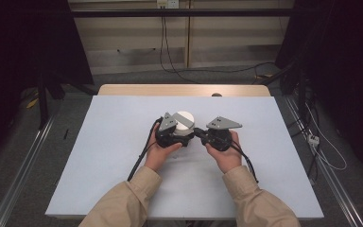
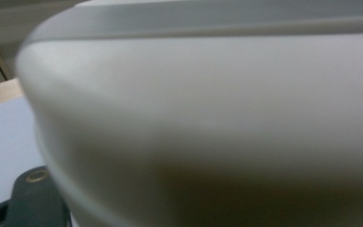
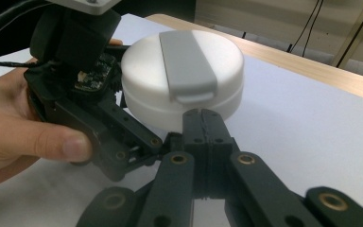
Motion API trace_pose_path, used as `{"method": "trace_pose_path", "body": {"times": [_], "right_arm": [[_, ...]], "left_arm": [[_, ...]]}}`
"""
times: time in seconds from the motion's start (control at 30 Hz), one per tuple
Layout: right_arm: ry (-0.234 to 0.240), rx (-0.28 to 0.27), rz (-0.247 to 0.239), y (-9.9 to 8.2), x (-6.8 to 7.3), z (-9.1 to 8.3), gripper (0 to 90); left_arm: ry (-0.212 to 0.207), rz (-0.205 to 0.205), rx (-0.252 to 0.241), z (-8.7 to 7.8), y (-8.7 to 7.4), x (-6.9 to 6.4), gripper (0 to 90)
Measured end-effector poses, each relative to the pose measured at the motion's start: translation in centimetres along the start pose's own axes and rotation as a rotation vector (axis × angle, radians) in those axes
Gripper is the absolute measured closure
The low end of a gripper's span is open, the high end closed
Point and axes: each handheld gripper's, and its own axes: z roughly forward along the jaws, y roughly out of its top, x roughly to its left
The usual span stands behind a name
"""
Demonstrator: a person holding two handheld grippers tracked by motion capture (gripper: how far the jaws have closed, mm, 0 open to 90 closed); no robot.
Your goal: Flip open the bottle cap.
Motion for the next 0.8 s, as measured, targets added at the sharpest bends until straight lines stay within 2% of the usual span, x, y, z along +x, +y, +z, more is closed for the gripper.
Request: {"method": "trace_pose_path", "body": {"times": [0.8], "right_arm": [[0.007, -0.053, -0.020, 2.7, 0.4, 0.2, 90.0]], "left_arm": [[0.007, 0.004, 0.002, 0.0, 0.0, 0.0, 18.5]]}}
